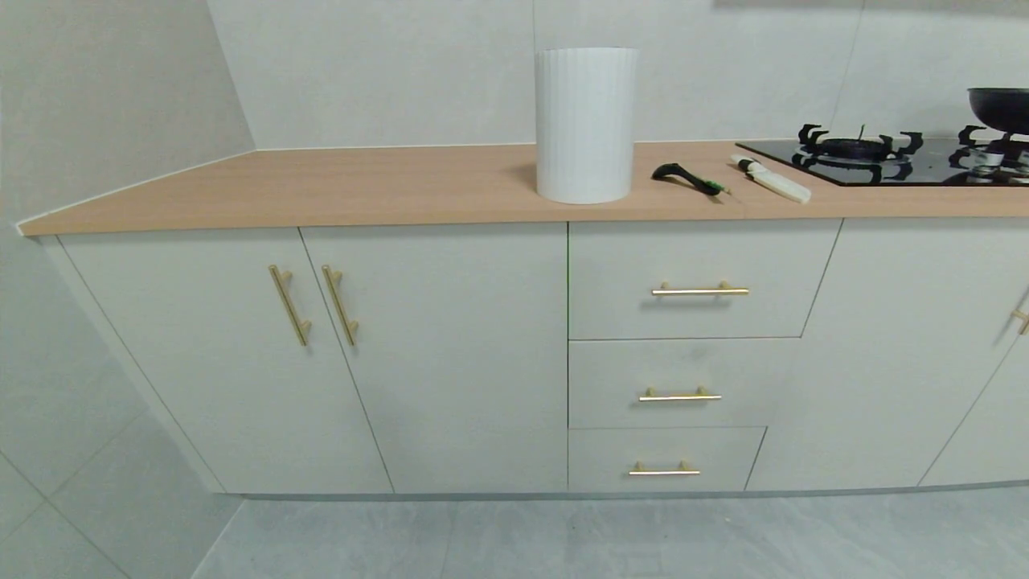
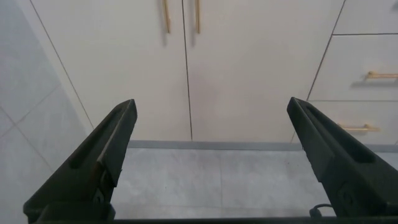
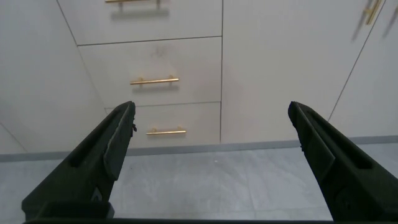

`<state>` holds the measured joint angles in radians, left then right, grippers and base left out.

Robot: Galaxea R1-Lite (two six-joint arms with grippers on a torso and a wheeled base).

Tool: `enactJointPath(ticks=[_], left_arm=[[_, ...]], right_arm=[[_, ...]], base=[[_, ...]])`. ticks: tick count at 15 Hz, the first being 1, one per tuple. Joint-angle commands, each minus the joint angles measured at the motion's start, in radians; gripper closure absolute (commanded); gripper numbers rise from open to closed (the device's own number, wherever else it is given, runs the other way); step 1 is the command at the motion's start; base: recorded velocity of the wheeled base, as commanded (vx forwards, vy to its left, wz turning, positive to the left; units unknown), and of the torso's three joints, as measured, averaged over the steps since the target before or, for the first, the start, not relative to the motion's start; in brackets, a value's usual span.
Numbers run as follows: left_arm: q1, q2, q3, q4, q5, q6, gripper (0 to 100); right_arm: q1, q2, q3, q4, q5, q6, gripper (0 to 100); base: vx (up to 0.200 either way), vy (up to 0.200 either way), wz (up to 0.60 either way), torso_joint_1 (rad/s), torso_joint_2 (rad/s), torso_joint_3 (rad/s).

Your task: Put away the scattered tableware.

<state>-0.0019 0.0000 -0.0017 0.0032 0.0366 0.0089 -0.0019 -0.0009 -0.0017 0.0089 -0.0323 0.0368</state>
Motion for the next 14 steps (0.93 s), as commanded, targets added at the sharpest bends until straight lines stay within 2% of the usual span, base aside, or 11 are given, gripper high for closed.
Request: enactJointPath(ticks=[1, 9, 14], left_arm=[[0.000, 0.002, 0.002, -0.002, 0.000, 0.002, 0], [0.000, 0.002, 0.002, -0.002, 0.000, -0.003, 0], [0.000, 0.002, 0.000, -0.002, 0.002, -0.012, 0]], right_arm=[[0.000, 0.001, 0.000, -0.001, 0.000, 0.000, 0], [0.000, 0.001, 0.000, -0.001, -0.009, 0.005, 0], [0.000, 0.001, 0.000, 0.000, -0.009, -0.005, 0]], base=[[0.200, 0.000, 0.00, 0.002, 0.01, 0.002], [0.200, 0.000, 0.00, 0.002, 0.00, 0.004], [0.000, 0.000, 0.00, 0.000, 0.00, 0.000]])
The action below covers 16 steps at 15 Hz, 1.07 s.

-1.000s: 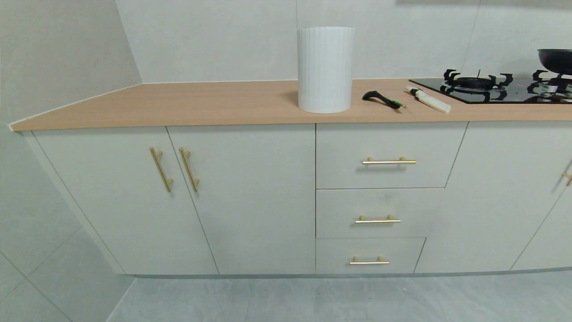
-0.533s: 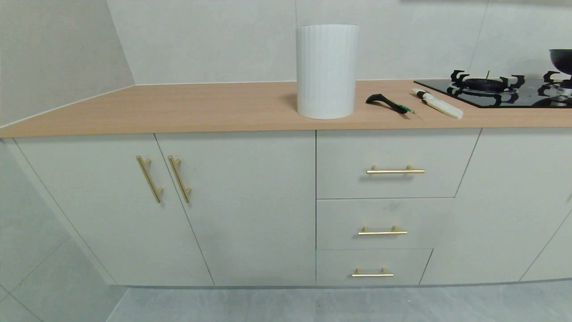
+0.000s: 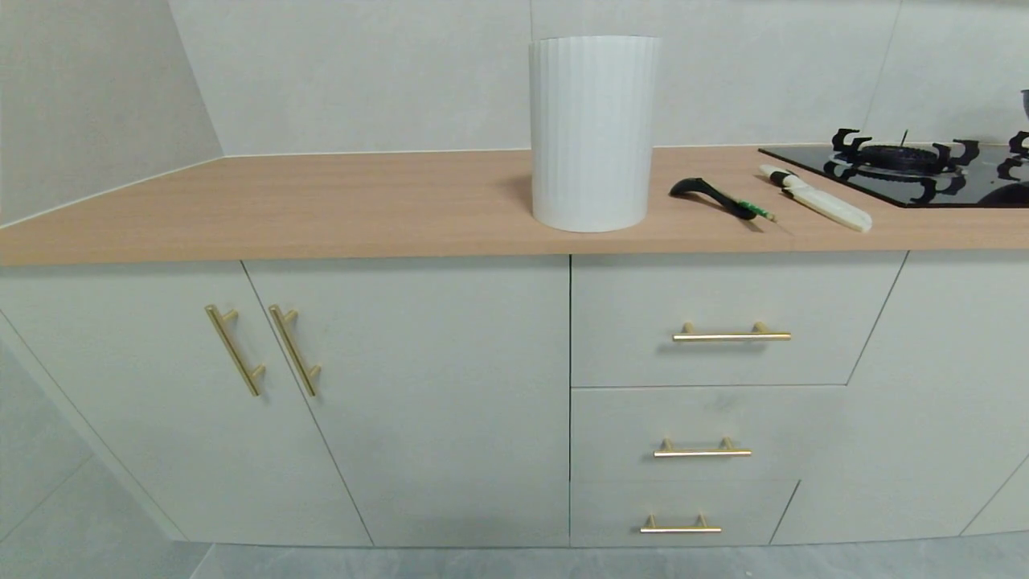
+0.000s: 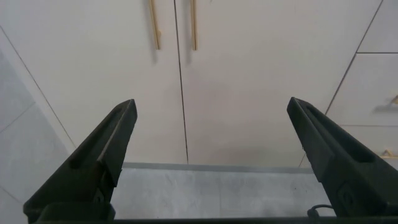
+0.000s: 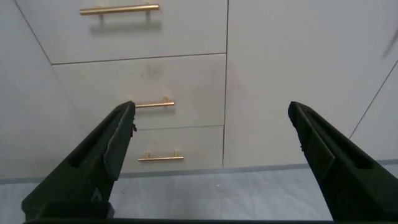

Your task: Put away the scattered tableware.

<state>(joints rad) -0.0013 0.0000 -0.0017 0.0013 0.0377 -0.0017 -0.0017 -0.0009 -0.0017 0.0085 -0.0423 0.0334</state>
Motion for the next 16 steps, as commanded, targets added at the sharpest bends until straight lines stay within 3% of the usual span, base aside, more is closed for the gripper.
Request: enactJointPath(ticks=[1, 4, 5, 7, 12, 13, 16], left_arm=[[0.000, 0.002, 0.000, 0.000, 0.001, -0.001, 0], [0.000, 0.002, 0.000, 0.000, 0.001, -0.001, 0], [0.000, 0.002, 0.000, 0.000, 0.001, -0.001, 0], [0.000, 0.002, 0.000, 0.000, 0.001, -0.001, 0], [0.000, 0.002, 0.000, 0.000, 0.001, -0.001, 0], [0.000, 0.002, 0.000, 0.000, 0.001, -0.001, 0], [0.000, 0.002, 0.000, 0.000, 0.001, -0.001, 0]], right_arm=[[0.000, 0.001, 0.000, 0.001, 0.002, -0.010, 0], [0.000, 0.001, -0.001, -0.002, -0.001, -0.030, 0], [0.002, 0.001, -0.081, -0.048, 0.010, -0.009, 0], [0.009, 0.065, -0.176, -0.001, 0.091, 0.005, 0], [0.049, 0.452, -0.250, 0.018, 0.151, -0.017, 0], [0.085, 0.647, -0.291, 0.011, 0.150, -0.029, 0], [0.140, 0.934, -0.365, -0.030, 0.150, -0.029, 0]], base=[[0.000, 0.000, 0.00, 0.000, 0.00, 0.000], [0.000, 0.000, 0.00, 0.000, 0.00, 0.000], [0.000, 0.000, 0.00, 0.000, 0.00, 0.000], [0.000, 0.000, 0.00, 0.000, 0.00, 0.000], [0.000, 0.000, 0.00, 0.000, 0.00, 0.000], [0.000, 0.000, 0.00, 0.000, 0.00, 0.000], [0.000, 0.000, 0.00, 0.000, 0.00, 0.000]])
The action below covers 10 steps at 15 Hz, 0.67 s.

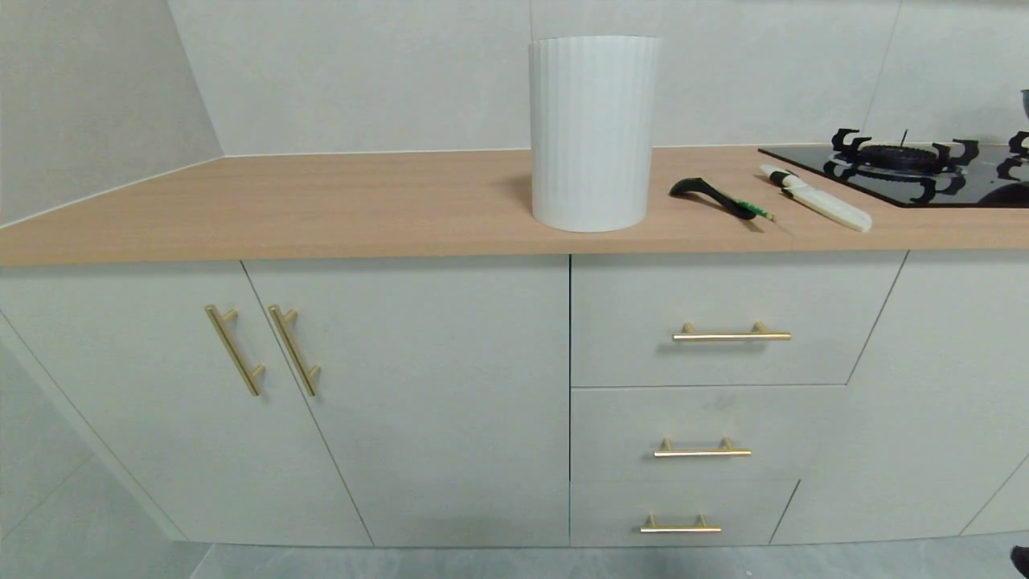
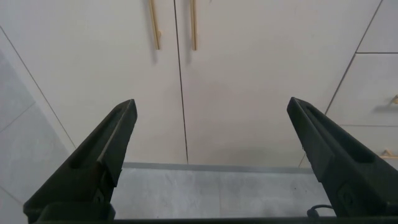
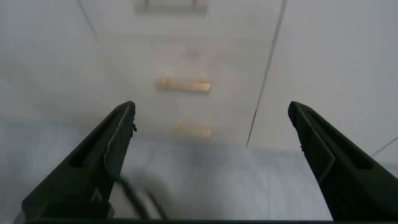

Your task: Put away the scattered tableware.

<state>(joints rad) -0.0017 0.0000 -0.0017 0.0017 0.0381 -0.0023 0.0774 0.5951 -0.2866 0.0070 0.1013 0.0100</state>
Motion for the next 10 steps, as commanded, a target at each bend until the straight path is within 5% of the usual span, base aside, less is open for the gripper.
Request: enactJointPath(ticks=[1, 6, 10], left_arm=[[0.000, 0.002, 0.000, 0.000, 0.000, -0.001, 0], [0.000, 0.002, 0.002, 0.000, 0.000, -0.001, 0], [0.000, 0.002, 0.000, 0.000, 0.000, -0.001, 0]], right_arm=[[0.065, 0.390, -0.089, -0.055, 0.008, -0.005, 0], [0.093, 0.907, -0.102, -0.470, 0.002, -0.007, 0], [0.110, 1.166, -0.197, -0.590, 0.000, -0.013, 0]], base=[[0.000, 0.000, 0.00, 0.000, 0.00, 0.000], [0.000, 0.000, 0.00, 0.000, 0.00, 0.000], [0.000, 0.000, 0.00, 0.000, 0.00, 0.000]])
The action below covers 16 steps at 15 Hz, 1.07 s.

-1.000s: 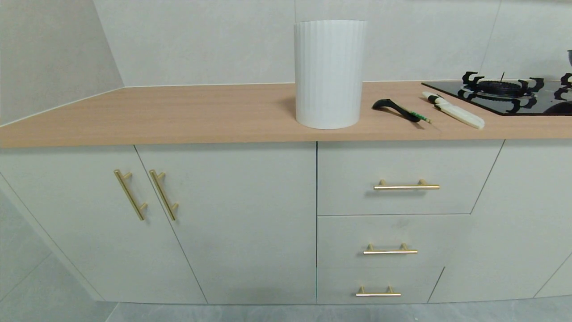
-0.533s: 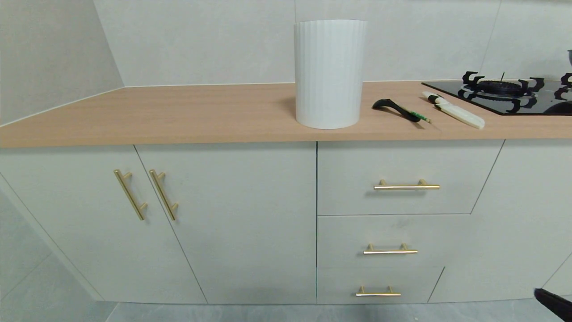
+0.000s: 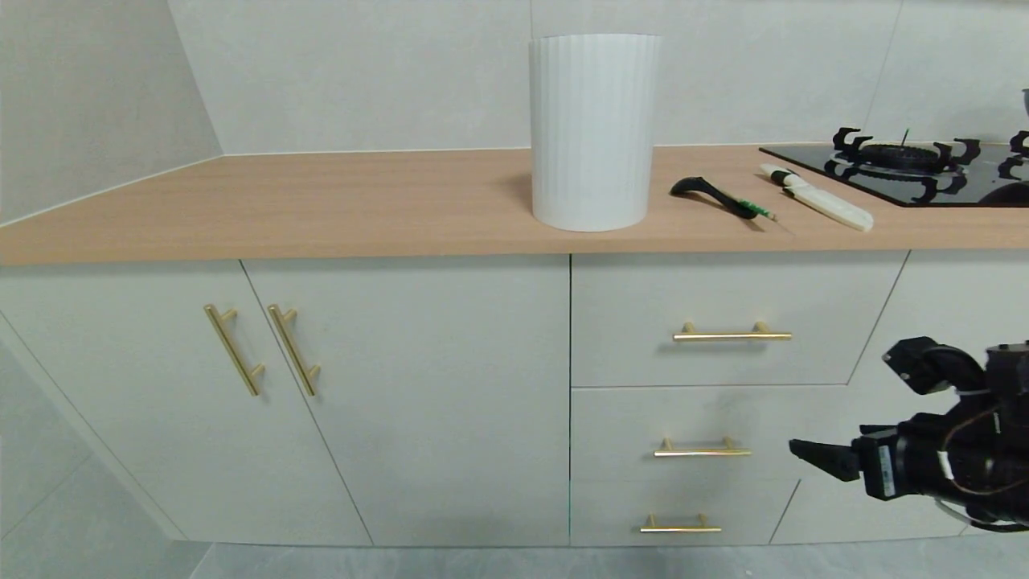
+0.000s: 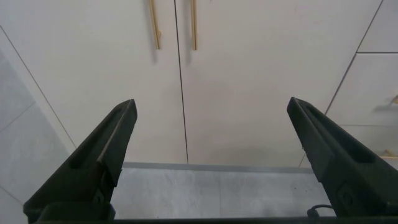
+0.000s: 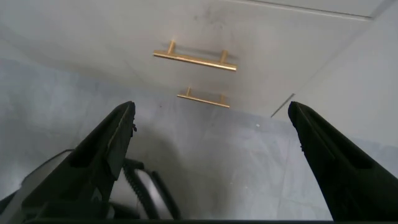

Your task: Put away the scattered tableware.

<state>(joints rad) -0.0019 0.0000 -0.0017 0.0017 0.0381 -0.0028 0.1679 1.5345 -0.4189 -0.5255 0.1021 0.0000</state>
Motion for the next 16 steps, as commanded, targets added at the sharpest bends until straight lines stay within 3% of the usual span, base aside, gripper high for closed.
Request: enactJointPath(ticks=[1, 4, 8, 10, 16], left_arm=[[0.000, 0.002, 0.000, 0.000, 0.000, 0.000, 0], [0.000, 0.002, 0.000, 0.000, 0.000, 0.000, 0], [0.000, 0.002, 0.000, 0.000, 0.000, 0.000, 0], [0.000, 0.002, 0.000, 0.000, 0.000, 0.000, 0], [0.000, 0.002, 0.002, 0.000, 0.000, 0.000, 0]], right_arm=[[0.021, 0.282, -0.095, -0.057, -0.001, -0.003, 0], [0.032, 0.398, -0.173, -0.065, -0.005, -0.002, 0], [0.074, 0.498, -0.172, -0.096, -0.045, 0.008, 0], [0.079, 0.567, -0.158, -0.203, -0.136, 0.041, 0], [0.127, 0.756, -0.146, -0.518, -0.246, 0.164, 0]], base=[[0.000, 0.000, 0.00, 0.000, 0.00, 0.000], [0.000, 0.000, 0.00, 0.000, 0.00, 0.000], [0.000, 0.000, 0.00, 0.000, 0.00, 0.000], [0.000, 0.000, 0.00, 0.000, 0.00, 0.000], [0.000, 0.000, 0.00, 0.000, 0.00, 0.000]])
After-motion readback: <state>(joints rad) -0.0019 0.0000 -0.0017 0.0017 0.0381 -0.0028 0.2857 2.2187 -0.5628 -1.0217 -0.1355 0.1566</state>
